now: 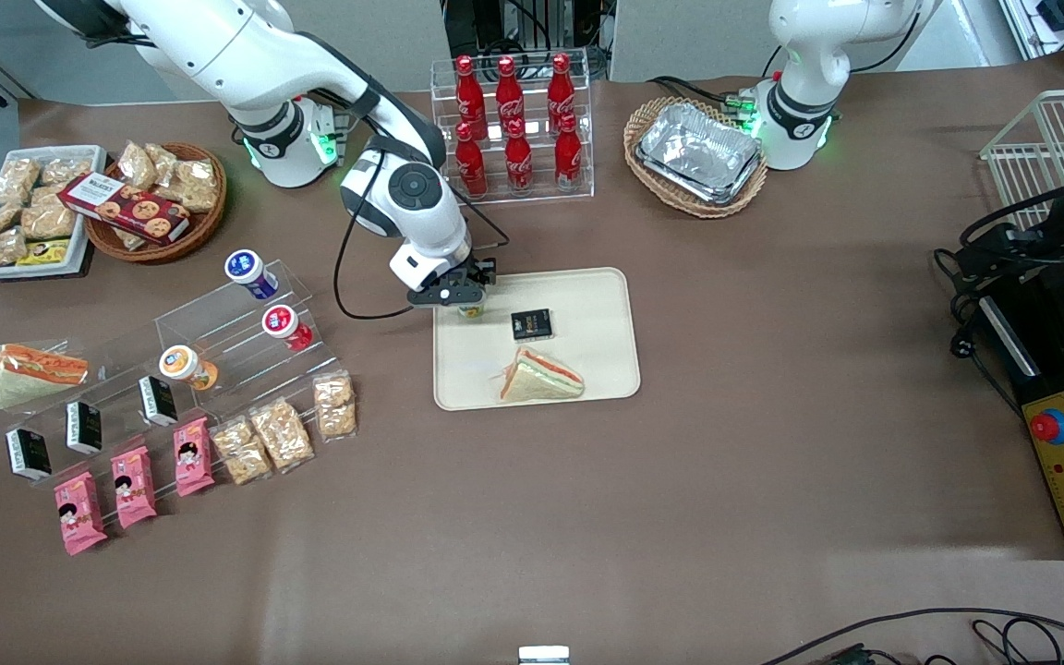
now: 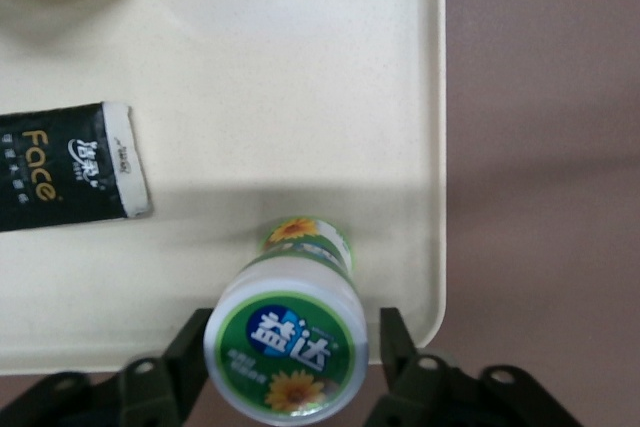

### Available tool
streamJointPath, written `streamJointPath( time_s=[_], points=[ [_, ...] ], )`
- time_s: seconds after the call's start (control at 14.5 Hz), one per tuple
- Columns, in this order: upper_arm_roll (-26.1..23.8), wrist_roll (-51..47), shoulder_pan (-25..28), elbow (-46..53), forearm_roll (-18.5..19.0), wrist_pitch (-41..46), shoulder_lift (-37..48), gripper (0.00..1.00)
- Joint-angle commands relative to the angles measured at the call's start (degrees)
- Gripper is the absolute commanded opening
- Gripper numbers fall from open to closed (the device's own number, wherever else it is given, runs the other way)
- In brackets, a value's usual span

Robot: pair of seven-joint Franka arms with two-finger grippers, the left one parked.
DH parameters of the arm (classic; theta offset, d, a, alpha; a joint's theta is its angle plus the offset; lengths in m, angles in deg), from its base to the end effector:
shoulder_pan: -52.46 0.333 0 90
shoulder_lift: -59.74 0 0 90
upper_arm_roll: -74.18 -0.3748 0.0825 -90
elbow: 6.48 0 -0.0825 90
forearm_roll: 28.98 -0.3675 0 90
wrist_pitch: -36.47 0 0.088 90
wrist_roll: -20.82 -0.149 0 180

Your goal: Place green gum on tray

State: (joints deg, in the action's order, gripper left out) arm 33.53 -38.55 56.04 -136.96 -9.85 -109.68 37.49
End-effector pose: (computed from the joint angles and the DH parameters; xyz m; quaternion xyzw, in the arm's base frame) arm 0.3893 0.3750 0.2506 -0.9994 0.0107 0.0228 0.0236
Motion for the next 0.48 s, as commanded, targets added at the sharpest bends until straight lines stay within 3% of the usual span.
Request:
streamJointPath(
  time_s=[0.0,0.14,0.28,0.34,0.41],
  points=[
    [0.75,-1.36,0.29,1.19,3.37,-1.06,-1.83,1.00],
    [0.66,-0.75,-0.23,1.53,3.46,0.07,-0.61,1.00],
    [0.14,2.31,-2.42,1.54,2.68,6.72,5.52,1.00],
    [-0.39,5.38,-3.22,3.10,1.19,12.94,7.81,1.00],
    [-0.92,7.67,-3.05,6.86,-3.26,20.75,10.10,1.00]
  ],
)
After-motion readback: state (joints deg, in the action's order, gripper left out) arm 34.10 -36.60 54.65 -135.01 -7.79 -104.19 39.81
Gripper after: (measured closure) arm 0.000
